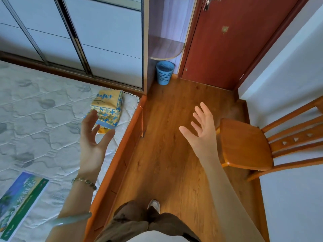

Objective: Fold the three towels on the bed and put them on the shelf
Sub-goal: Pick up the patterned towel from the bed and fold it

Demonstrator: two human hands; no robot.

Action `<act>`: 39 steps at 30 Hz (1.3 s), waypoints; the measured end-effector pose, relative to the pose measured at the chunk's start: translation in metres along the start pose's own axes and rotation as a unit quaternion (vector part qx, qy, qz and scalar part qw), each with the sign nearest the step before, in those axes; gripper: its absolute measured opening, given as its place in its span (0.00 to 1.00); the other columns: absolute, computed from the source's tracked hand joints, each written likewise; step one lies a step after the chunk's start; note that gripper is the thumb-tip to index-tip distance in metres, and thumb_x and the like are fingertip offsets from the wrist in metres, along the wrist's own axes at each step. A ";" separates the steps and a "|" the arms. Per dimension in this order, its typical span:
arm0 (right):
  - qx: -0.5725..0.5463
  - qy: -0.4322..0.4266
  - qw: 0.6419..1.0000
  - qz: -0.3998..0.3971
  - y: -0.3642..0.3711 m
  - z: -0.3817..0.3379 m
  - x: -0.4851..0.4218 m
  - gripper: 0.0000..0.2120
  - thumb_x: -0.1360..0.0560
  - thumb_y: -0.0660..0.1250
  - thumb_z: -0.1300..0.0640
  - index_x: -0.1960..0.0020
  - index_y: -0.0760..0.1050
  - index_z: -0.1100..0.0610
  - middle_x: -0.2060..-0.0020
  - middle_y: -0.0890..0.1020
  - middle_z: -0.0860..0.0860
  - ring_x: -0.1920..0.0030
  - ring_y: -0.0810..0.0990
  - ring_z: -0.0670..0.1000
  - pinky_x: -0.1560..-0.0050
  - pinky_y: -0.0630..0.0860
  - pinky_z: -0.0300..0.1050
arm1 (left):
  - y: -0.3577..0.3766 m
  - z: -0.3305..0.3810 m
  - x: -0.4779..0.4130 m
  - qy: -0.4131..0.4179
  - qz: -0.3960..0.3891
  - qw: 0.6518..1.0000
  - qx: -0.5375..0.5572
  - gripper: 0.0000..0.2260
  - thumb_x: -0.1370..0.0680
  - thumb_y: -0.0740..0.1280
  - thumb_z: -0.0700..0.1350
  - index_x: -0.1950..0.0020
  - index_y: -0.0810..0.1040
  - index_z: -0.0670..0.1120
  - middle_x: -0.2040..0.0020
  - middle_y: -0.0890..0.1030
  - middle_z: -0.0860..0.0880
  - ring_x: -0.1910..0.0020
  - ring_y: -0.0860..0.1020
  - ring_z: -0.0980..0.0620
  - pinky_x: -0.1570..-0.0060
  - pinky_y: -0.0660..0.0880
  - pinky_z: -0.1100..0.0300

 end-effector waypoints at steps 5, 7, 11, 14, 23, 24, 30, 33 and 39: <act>-0.007 0.005 1.000 -0.028 0.014 0.018 -0.064 0.37 0.33 0.74 0.51 0.30 0.59 0.42 0.29 0.68 0.46 0.31 0.68 0.45 0.31 0.70 0.50 | 0.021 -0.018 -0.042 -0.010 0.009 1.000 -0.013 0.28 0.30 0.70 0.43 0.31 0.67 0.51 0.31 0.71 0.55 0.30 0.69 0.57 0.36 0.67 0.68; -0.010 0.009 0.999 -0.042 0.025 0.026 -0.088 0.37 0.32 0.74 0.52 0.29 0.59 0.42 0.28 0.67 0.45 0.31 0.68 0.45 0.32 0.70 0.49 | 0.029 -0.025 -0.062 -0.010 0.012 1.000 -0.011 0.29 0.31 0.71 0.44 0.31 0.67 0.50 0.32 0.72 0.57 0.30 0.69 0.57 0.35 0.67 0.67; -0.007 0.010 0.998 -0.066 0.054 0.039 -0.139 0.37 0.33 0.74 0.50 0.30 0.58 0.40 0.29 0.67 0.44 0.32 0.69 0.44 0.34 0.72 0.44 | 0.039 -0.045 -0.105 -0.020 0.026 0.999 -0.010 0.32 0.32 0.71 0.49 0.29 0.66 0.47 0.31 0.71 0.53 0.30 0.68 0.58 0.34 0.66 0.67; -0.004 0.009 0.997 -0.079 0.079 0.044 -0.184 0.38 0.34 0.73 0.48 0.30 0.58 0.40 0.29 0.68 0.43 0.32 0.69 0.44 0.34 0.72 0.44 | 0.041 -0.062 -0.147 -0.023 0.037 0.999 -0.013 0.31 0.31 0.71 0.47 0.30 0.66 0.49 0.30 0.70 0.51 0.30 0.68 0.58 0.33 0.66 0.63; 0.009 -0.001 0.988 -0.156 0.164 0.040 -0.326 0.36 0.34 0.74 0.50 0.35 0.57 0.32 0.29 0.67 0.43 0.32 0.70 0.45 0.34 0.73 0.50 | 0.040 -0.105 -0.276 -0.029 0.087 0.996 -0.002 0.28 0.33 0.70 0.52 0.34 0.68 0.58 0.33 0.72 0.60 0.30 0.69 0.56 0.31 0.65 0.57; 0.010 -0.002 0.986 -0.165 0.175 0.038 -0.339 0.36 0.34 0.74 0.49 0.36 0.57 0.31 0.30 0.67 0.41 0.33 0.71 0.45 0.34 0.73 0.49 | 0.038 -0.108 -0.288 -0.030 0.091 0.995 -0.003 0.27 0.33 0.70 0.53 0.34 0.68 0.59 0.33 0.72 0.60 0.30 0.69 0.56 0.31 0.65 0.56; 0.017 -0.002 0.970 -0.241 0.246 0.034 -0.397 0.38 0.34 0.74 0.49 0.32 0.56 0.33 0.32 0.67 0.37 0.38 0.73 0.38 0.38 0.74 0.40 | 0.013 -0.130 -0.341 -0.051 0.117 0.992 -0.017 0.27 0.31 0.70 0.53 0.34 0.68 0.60 0.33 0.73 0.55 0.31 0.71 0.53 0.33 0.67 0.55; 0.011 0.002 0.958 -0.286 0.278 0.035 -0.414 0.40 0.32 0.75 0.54 0.28 0.56 0.39 0.32 0.67 0.38 0.36 0.72 0.37 0.38 0.73 0.37 | -0.007 -0.140 -0.349 -0.065 0.151 0.986 -0.017 0.27 0.31 0.70 0.53 0.34 0.68 0.58 0.32 0.74 0.52 0.32 0.71 0.54 0.33 0.67 0.55; 0.005 -0.003 0.925 -0.379 0.343 0.034 -0.442 0.42 0.31 0.75 0.59 0.26 0.56 0.44 0.30 0.68 0.43 0.35 0.73 0.41 0.38 0.73 0.38 | -0.033 -0.164 -0.348 -0.099 0.237 0.966 -0.026 0.25 0.31 0.71 0.56 0.35 0.69 0.61 0.35 0.75 0.56 0.33 0.72 0.52 0.33 0.67 0.53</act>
Point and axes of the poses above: each hand's wrist, its own x-axis away from the middle knuckle, its own y-axis out of the palm, z = x × y, the point moved 9 cm from there along -x, towards the middle knuckle
